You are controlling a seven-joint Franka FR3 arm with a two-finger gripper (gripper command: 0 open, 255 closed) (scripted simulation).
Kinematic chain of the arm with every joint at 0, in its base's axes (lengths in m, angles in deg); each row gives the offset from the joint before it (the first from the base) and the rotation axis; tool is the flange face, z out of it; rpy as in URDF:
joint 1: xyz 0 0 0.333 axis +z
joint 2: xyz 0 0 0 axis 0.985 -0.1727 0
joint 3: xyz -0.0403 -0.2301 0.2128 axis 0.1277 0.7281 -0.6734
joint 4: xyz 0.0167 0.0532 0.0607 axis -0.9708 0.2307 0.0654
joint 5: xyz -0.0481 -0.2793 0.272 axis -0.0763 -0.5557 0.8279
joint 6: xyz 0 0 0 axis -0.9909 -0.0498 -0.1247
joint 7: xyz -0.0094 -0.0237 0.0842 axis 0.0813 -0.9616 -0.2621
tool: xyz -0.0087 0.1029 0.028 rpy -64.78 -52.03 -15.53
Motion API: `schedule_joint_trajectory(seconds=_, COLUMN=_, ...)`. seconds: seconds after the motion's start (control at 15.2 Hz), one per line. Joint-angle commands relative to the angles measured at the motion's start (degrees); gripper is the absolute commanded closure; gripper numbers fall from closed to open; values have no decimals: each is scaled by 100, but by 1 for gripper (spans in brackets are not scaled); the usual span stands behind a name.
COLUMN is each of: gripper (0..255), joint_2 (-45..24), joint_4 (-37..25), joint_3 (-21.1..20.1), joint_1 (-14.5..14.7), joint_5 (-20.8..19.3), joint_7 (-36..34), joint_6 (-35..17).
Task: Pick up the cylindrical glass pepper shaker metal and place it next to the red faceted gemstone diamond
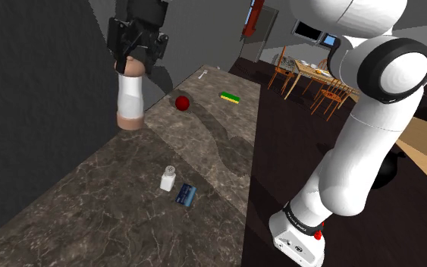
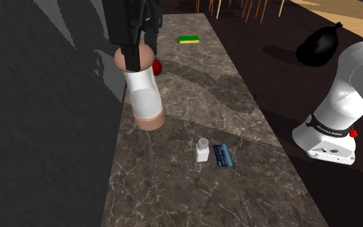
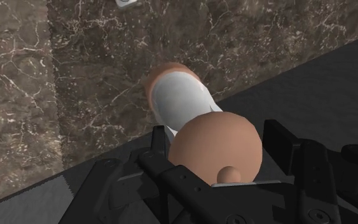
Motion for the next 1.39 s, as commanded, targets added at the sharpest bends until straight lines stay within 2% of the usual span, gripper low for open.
schedule_joint_trajectory(seconds=0.0, gripper=255, joint_2=-62, joint_4=-245, joint_3=-4, joint_1=19, joint_5=-28, joint_7=-28, joint_6=188)
schedule_joint_trajectory(seconds=0.4, gripper=255, joint_2=-280, joint_4=-977, joint_3=-22, joint_1=105, joint_5=-128, joint_7=-126, joint_6=710)
schedule_joint_trajectory(seconds=0.86, gripper=255, joint_2=409, joint_4=-153, joint_3=339, joint_1=-650, joint_5=293, joint_7=900, joint_6=649)
schedule_joint_trajectory(seconds=1.32, gripper=255, joint_2=725, joint_4=182, joint_3=776, joint_1=-1240, joint_5=504, joint_7=1892, joint_6=759)
